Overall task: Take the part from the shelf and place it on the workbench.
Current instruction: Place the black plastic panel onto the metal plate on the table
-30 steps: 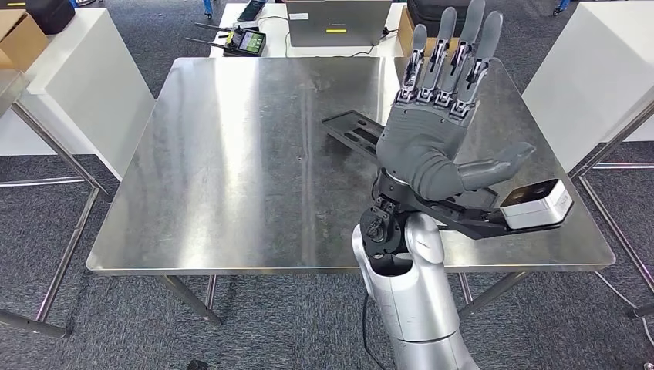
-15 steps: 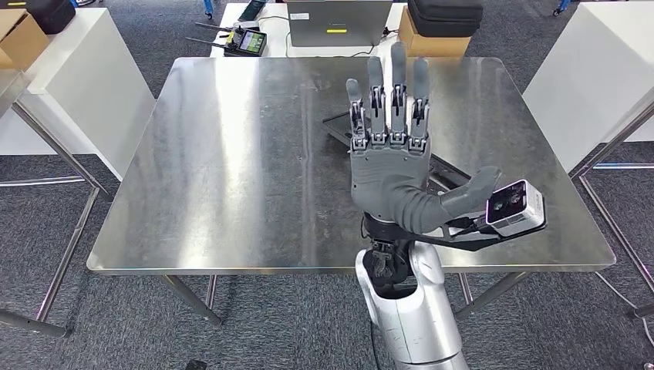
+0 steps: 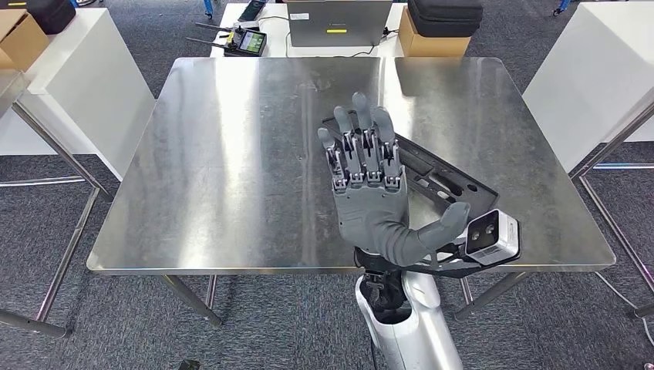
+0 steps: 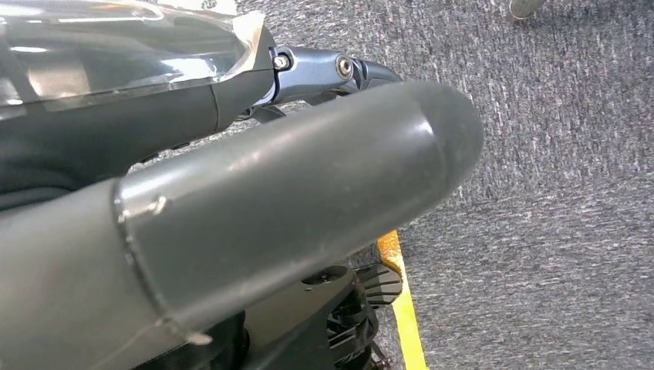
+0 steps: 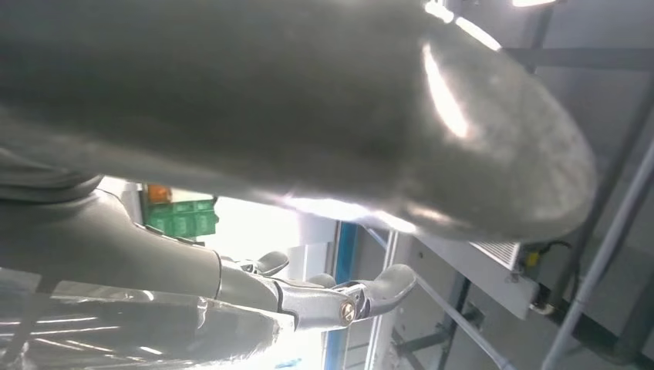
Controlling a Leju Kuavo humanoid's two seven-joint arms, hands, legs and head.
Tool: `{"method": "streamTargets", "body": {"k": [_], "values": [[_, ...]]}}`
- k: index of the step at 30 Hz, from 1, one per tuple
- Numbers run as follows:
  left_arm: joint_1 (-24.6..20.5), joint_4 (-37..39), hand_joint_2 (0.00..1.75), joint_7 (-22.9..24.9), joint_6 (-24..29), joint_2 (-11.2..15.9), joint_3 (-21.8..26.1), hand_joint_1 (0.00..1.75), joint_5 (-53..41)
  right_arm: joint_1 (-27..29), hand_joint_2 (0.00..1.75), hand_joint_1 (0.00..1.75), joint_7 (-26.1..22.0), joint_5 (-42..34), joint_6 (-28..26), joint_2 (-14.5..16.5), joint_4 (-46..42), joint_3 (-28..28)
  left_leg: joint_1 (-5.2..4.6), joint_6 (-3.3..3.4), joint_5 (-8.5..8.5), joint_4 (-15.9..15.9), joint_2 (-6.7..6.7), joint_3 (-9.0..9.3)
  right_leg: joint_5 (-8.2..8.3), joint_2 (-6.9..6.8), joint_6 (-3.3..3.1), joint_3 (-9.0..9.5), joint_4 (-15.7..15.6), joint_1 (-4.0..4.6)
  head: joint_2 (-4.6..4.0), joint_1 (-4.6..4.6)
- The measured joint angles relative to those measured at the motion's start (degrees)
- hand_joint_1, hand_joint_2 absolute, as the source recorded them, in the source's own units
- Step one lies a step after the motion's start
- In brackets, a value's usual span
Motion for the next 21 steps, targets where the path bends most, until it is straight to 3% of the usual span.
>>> {"method": "streamTargets", "body": {"k": [5,9,11,13,15,16,17,18,19,21], "values": [[0.1,0.0,0.0,-0.7,-0.1,0.0,0.2,0.0,0.0,1.6,0.0,0.0,-0.5,0.0,0.1,-1.0,-0.6,0.7,0.0,0.0,0.0,0.0,0.0,-0.01,0.0,0.0,0.0,0.0,0.0,0.0,0.0,-0.01],[0.2,0.0,0.0,-1.4,-0.3,0.0,0.3,0.0,0.3,2.8,0.0,0.0,-0.9,-1.1,0.2,-1.4,-0.8,0.8,-0.14,0.73,-0.01,0.1,-0.01,-0.08,0.29,0.02,0.46,0.13,-0.3,-0.23,0.0,-0.04],[0.3,0.0,0.0,-1.6,-0.3,0.0,0.4,0.0,0.4,3.0,0.0,0.0,-1.0,-1.2,0.3,-1.5,-0.8,0.8,0.29,1.12,0.78,-0.9,0.14,0.47,-0.1,-0.07,0.73,-0.2,0.2,-0.05,0.0,0.03],[0.3,0.0,0.0,-1.6,-0.3,-0.1,0.4,0.0,0.4,3.1,0.0,0.0,-1.0,-1.3,0.4,-1.6,-0.8,0.8,0.73,1.4,1.53,-1.9,0.35,0.96,-2.42,-0.18,0.73,-2.14,4.5,-0.27,0.0,0.24],[0.5,0.0,0.0,-1.6,-0.3,-0.1,0.6,0.0,0.4,3.5,0.0,0.0,-1.1,-1.2,0.5,-1.9,-0.6,0.8,0.81,1.42,1.71,-2.0,0.48,0.87,-5.85,-0.2,0.76,-5.49,12.5,-0.99,0.0,0.37],[0.6,0.0,0.0,-1.6,-0.3,-0.1,0.7,0.0,0.4,3.8,0.0,0.0,-1.1,-1.2,0.5,-2.1,-0.5,0.8,0.87,1.34,1.75,-1.9,0.53,0.81,-6.85,-0.23,1.09,-6.62,15.4,-1.4,0.0,0.37],[0.6,0.0,0.0,-1.6,-0.3,-0.1,0.9,0.0,0.4,4.0,0.0,0.0,-1.1,-1.2,0.5,-2.3,-0.4,0.8,0.98,1.21,1.75,-1.9,0.56,0.77,-6.98,-0.29,1.69,-6.67,16.1,-1.84,0.0,0.37],[0.7,0.0,0.0,-1.6,-0.4,-0.1,0.9,0.0,0.4,4.1,0.0,0.0,-1.2,-1.2,0.5,-2.4,-0.3,0.8,1.18,0.99,1.71,-1.7,0.55,0.72,-6.23,-0.39,2.5,-5.55,14.4,-2.29,0.0,0.36],[0.7,0.0,0.0,-1.7,-0.4,-0.1,1.0,0.0,0.4,4.2,0.0,0.0,-1.2,-1.2,0.5,-2.5,-0.2,0.8,1.44,0.64,1.57,-1.4,0.51,0.65,-4.86,-0.56,3.41,-3.32,10.6,-2.77,0.0,0.37],[0.7,0.0,0.0,-1.9,-0.5,0.0,1.0,0.0,0.4,4.3,0.0,0.0,-1.3,-1.2,0.5,-2.5,-0.1,0.8,1.75,-0.41,1.08,-0.5,0.4,0.22,-3.03,-0.65,4.37,0.68,3.4,-3.19,0.0,0.56]]}}
